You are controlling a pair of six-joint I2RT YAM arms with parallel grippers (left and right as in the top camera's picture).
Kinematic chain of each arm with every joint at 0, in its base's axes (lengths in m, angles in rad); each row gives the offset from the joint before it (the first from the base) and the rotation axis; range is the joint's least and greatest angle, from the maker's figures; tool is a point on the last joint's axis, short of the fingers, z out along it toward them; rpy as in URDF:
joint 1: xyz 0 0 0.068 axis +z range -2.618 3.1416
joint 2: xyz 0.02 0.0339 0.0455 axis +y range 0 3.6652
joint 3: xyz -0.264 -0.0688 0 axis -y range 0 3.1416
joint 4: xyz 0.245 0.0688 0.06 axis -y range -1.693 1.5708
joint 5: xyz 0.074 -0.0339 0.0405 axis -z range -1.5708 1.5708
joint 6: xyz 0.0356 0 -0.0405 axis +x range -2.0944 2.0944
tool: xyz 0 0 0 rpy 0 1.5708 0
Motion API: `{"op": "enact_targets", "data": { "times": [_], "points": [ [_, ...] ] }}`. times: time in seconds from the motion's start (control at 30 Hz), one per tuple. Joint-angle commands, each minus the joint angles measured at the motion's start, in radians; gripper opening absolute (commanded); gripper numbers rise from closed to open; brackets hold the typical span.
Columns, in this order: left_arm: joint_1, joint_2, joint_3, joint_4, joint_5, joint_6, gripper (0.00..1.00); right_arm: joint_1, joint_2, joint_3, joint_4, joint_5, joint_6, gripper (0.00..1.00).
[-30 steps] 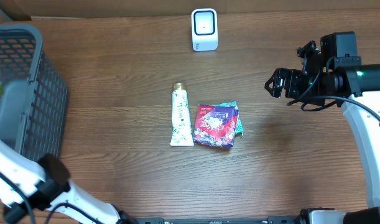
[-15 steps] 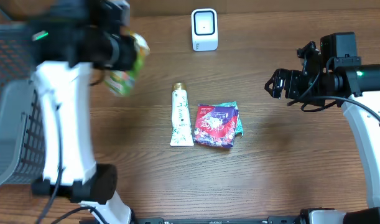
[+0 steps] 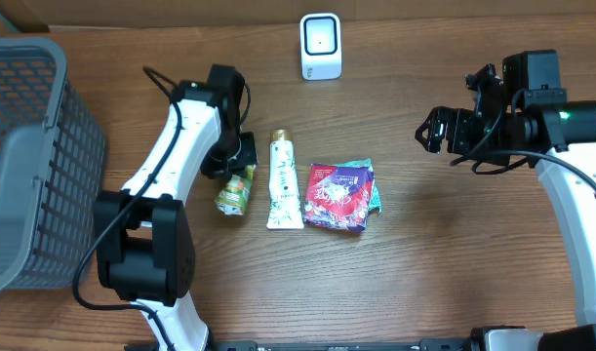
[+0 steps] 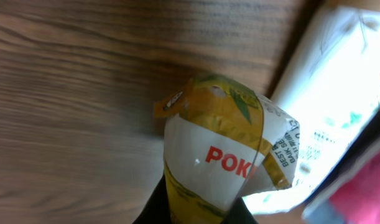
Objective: Scan the item barcode
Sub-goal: 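Place the yellow-green pouch left of the white bottle and release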
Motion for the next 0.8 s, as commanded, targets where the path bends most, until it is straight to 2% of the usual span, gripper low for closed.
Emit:
{"op": "enact_targets", "data": {
  "times": [0.0,0.07,0.13,0.2,0.27,0.37,0.43,0.53,0.67,0.77],
  "points": [
    [-0.006,-0.023,-0.053,0.052,0.079,-0.298,0.11,0.004,-0.003,0.001,0.013,-0.002,0.004,1.00],
    [-0.006,-0.023,-0.068,0.055,0.111,-0.431,0.34,0.004,-0.003,0.001,0.016,-0.002,0.004,1.00],
    [-0.006,-0.023,-0.070,0.059,0.113,-0.497,0.36,0.004,-0.003,0.001,0.018,-0.002,0.004,1.00],
    [-0.006,-0.023,-0.070,0.075,0.112,-0.493,0.39,0.004,-0.003,0.001,0.021,-0.002,0.004,1.00],
    [-0.006,-0.023,-0.070,0.089,0.105,-0.489,0.50,0.004,-0.003,0.001,0.023,-0.003,0.004,1.00],
    [-0.006,-0.023,-0.066,0.109,0.105,-0.444,0.57,0.004,-0.003,0.001,0.036,-0.053,0.004,1.00],
    [-0.004,-0.023,-0.050,0.114,0.086,-0.385,0.58,0.004,-0.003,0.001,0.054,-0.108,0.004,1.00],
    [0.018,-0.024,0.050,0.043,0.024,-0.296,0.49,0.004,-0.003,0.001,0.074,-0.169,0.036,1.00],
    [0.082,-0.025,0.333,-0.184,-0.079,-0.236,0.48,0.007,-0.003,0.001,0.087,-0.183,0.037,1.00],
    [0.122,-0.025,0.565,-0.319,-0.093,-0.172,0.50,0.025,-0.003,0.001,0.097,-0.182,0.037,0.97]
  ]
}}
